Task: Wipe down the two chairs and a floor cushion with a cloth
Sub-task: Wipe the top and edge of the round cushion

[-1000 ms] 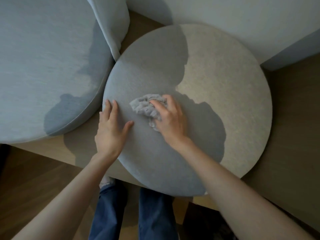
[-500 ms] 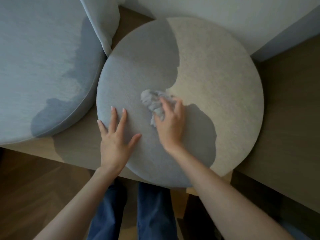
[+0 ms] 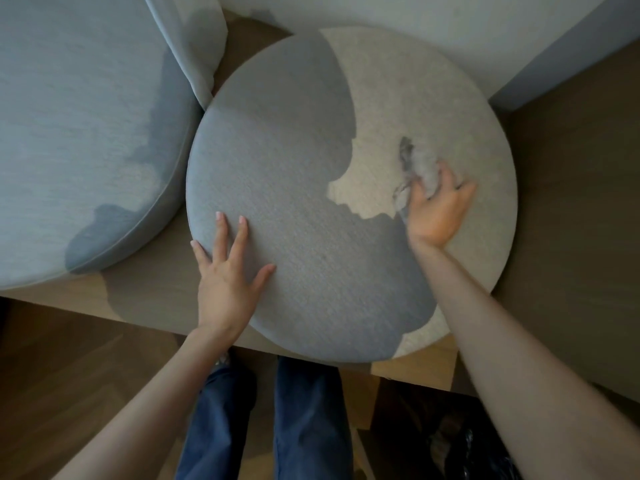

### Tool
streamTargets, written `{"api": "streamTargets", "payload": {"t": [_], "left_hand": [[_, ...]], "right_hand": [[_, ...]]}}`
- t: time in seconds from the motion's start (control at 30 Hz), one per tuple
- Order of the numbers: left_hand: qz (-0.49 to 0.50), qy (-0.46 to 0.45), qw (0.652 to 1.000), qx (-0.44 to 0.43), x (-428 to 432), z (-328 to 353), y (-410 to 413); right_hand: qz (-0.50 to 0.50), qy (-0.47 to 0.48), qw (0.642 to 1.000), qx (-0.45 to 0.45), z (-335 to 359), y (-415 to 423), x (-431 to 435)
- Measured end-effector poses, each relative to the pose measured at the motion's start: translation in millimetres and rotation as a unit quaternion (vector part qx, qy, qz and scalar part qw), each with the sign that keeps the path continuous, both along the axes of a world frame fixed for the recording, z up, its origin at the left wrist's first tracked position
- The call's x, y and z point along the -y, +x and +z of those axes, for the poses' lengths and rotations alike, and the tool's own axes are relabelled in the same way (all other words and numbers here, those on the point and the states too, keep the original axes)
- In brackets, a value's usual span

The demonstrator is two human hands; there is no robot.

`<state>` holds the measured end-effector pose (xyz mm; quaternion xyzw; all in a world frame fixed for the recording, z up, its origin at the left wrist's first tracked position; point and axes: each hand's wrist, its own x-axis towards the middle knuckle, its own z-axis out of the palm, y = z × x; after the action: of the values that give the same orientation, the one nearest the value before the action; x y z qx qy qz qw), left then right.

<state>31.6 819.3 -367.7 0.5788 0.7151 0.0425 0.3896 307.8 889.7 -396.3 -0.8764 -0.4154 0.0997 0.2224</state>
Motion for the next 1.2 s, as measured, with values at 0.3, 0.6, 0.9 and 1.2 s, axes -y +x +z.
{"api": "streamTargets", "payload": {"t": [0.3,0.6,0.9,1.2], "left_hand": [[-0.016,-0.001,1.000,0.009,11.8,-4.4,-4.9],[-0.009,-0.018,1.000,0.015,23.4,1.7,5.3],[-0.057,-0.027,0.998,0.012,40.1,1.2,-3.5],[-0.089,-0.030,0.995,0.034,49.5,0.2,-11.0]], "right_hand": [[0.331,-0.026,0.941,-0.064,-1.1,-109.8,82.5],[0.022,-0.012,0.999,0.030,-1.8,27.0,37.1],[0.160,0.016,0.984,-0.070,-1.4,-136.9,119.0],[0.137,-0.037,0.989,0.032,1.1,-21.1,108.8]]}}
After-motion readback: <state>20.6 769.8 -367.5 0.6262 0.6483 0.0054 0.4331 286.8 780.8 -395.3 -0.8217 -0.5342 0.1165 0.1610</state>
